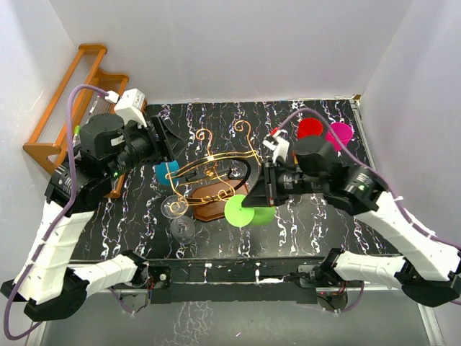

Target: Take the wine glass off the wine glass rack

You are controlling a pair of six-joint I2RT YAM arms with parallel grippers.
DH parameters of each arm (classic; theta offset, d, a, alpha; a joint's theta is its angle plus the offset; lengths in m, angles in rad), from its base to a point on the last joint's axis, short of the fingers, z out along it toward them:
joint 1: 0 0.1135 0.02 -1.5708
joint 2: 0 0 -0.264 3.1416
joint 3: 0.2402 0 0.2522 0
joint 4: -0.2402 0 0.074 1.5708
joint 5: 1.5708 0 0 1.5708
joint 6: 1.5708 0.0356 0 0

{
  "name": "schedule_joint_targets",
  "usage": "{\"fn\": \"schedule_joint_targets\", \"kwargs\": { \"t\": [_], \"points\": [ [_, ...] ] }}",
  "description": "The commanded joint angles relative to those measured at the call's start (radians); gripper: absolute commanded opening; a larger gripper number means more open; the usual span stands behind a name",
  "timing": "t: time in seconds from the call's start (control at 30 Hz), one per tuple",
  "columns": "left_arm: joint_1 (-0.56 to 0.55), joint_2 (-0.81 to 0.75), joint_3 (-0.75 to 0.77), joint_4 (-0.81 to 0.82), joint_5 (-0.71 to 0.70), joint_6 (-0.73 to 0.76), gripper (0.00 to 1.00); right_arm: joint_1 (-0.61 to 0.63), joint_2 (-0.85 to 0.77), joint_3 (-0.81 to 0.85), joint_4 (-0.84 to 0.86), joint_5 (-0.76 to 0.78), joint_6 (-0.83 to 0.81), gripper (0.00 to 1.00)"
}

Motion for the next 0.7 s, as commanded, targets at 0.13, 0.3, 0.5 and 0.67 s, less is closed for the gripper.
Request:
{"fn": "schedule_joint_targets", "kwargs": {
  "t": [0.13, 0.3, 0.5, 0.67],
  "points": [
    [-0.005, 0.016, 0.065, 0.022, 0.061, -0.003, 0.56, 0.004, -0.043, 0.277, -0.051, 0.008, -0.005, 0.08],
    [-0.003, 0.016, 0.073, 0.033, 0.072, -0.012, 0.56, 0.003, -0.022, 0.457, -0.045, -0.006, -0.034, 0.08],
    [-0.004, 0.024, 0.060, 0.074, 0.110, -0.054, 0.56, 0.004, 0.018, 0.564, -0.015, 0.318, -0.353, 0.08],
    [-0.003, 0.045, 0.052, 0.176, 0.215, -0.158, 0.56, 0.004, -0.076, 0.215, 0.397, 0.493, -0.819, 0.08]
  ]
}}
